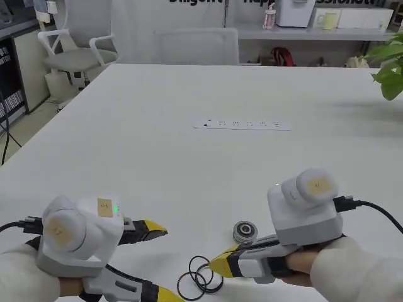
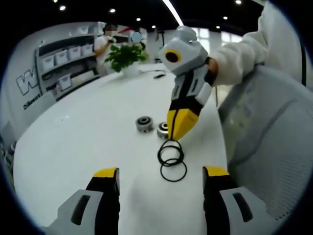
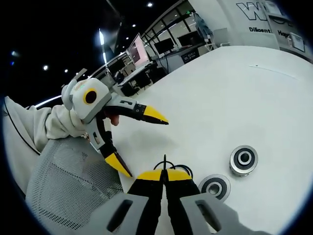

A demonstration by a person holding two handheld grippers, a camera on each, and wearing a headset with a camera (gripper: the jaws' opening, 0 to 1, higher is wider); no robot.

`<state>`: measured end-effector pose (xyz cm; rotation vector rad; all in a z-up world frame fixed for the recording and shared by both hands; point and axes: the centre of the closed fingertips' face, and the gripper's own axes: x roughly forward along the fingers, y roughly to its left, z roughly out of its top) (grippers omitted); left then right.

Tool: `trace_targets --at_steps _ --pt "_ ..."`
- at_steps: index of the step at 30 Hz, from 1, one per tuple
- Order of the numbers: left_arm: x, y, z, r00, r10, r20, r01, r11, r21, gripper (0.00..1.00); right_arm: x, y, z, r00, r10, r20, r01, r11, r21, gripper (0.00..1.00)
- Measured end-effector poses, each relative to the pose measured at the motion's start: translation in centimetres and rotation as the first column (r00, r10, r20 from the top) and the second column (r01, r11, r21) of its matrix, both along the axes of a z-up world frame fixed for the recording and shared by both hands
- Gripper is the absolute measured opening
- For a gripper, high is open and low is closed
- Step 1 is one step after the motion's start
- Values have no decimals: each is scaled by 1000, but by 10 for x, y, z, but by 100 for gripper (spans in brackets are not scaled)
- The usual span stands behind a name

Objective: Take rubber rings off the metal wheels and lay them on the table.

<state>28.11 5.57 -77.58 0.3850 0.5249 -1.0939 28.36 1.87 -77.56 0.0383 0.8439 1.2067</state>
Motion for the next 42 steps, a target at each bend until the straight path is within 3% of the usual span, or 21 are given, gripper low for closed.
trace_targets --at_steps 12,17,30,42 --pt "-1 1 -2 1000 -1 -4 1 1000 7 69 -5 1 -12 1000 27 9 -26 999 -43 0" --pt "-1 2 -3 1000 -2 -4 2 1000 12 69 -2 -1 -16 999 22 40 -19 997 -69 0" --pt "-2 2 -4 1000 -4 -7 4 1000 19 68 4 -5 -19 996 23 85 -15 995 -94 3" --pt "-2 2 -6 1000 -5 -8 5 1000 27 68 9 -10 -17 995 11 96 -2 995 -99 4"
